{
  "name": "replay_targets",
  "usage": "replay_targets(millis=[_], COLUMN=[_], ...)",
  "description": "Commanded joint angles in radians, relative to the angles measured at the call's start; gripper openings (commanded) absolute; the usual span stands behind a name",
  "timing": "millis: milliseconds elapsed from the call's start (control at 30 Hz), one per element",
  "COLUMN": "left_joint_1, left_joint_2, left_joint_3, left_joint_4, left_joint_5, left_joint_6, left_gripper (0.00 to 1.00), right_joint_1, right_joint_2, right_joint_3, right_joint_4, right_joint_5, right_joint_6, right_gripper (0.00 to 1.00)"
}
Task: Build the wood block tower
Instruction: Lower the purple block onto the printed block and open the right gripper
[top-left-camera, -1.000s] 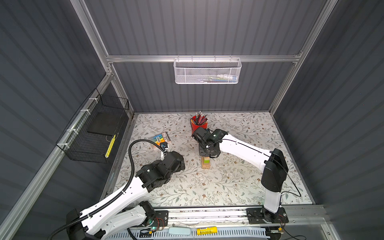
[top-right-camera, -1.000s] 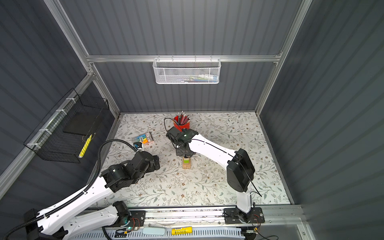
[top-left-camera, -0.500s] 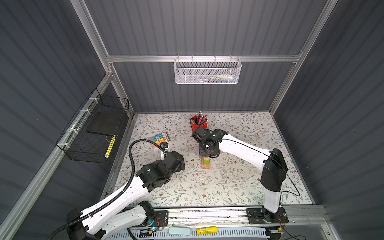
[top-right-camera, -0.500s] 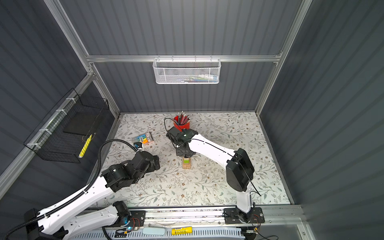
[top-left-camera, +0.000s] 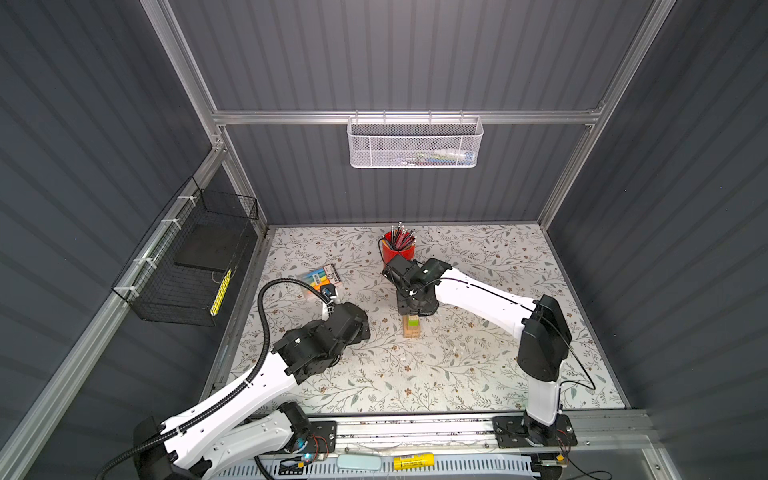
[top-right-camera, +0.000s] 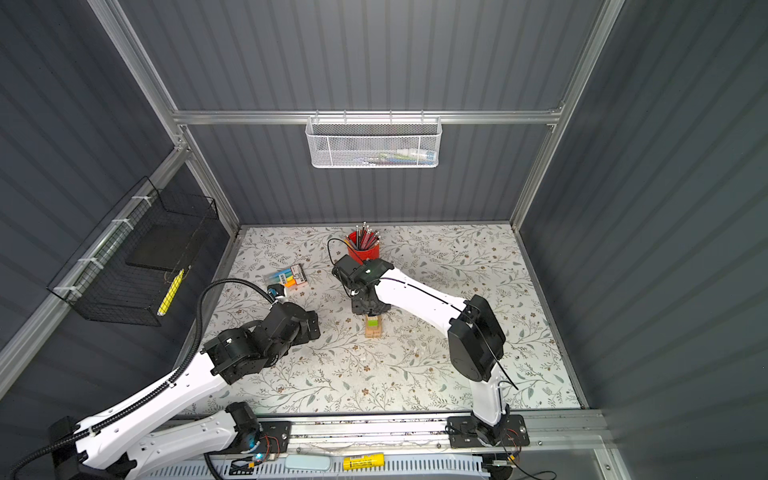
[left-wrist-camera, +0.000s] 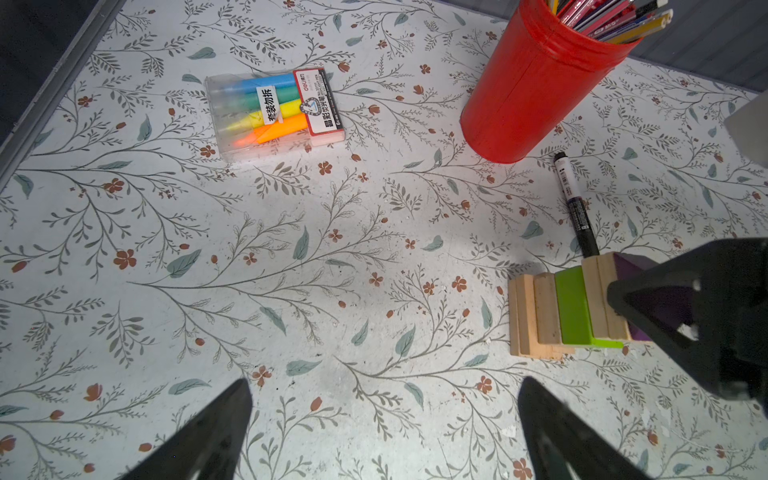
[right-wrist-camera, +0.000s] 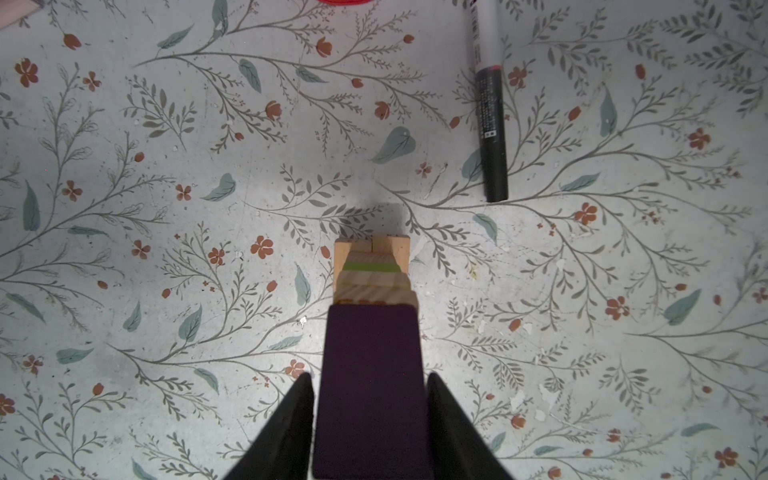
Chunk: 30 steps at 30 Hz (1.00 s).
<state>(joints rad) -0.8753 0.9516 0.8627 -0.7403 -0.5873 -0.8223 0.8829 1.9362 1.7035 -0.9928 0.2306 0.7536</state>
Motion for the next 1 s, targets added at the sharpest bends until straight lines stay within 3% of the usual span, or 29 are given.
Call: replay_targets(millis=[0, 733, 967], left_joint_1=[0.004, 0.004, 0.004], left_joint_2=[0.001, -0.003, -0.002], left_joint_3=[-0.002, -0.001, 0.001], left_joint_4=[-0.034, -0.041, -0.039], left_joint_5=[-0.023, -0.023, -0.022], left_joint_6=[-0.006, -0.007, -0.008], left_gripper=[1.00, 1.00, 1.00], right_joint_1=[-0.009, -0.018, -0.019], right_joint_2=[0.018, 0.026, 0.019], right_joint_3=[0.019, 0.011, 0.013], right_joint_4=[-0.017, -0.007, -0.004], right_joint_5=[-0.010, -0.017, -0.028], right_joint_6=[-0.003, -0.007, -0.011], right_gripper=[0.47, 0.34, 0.38])
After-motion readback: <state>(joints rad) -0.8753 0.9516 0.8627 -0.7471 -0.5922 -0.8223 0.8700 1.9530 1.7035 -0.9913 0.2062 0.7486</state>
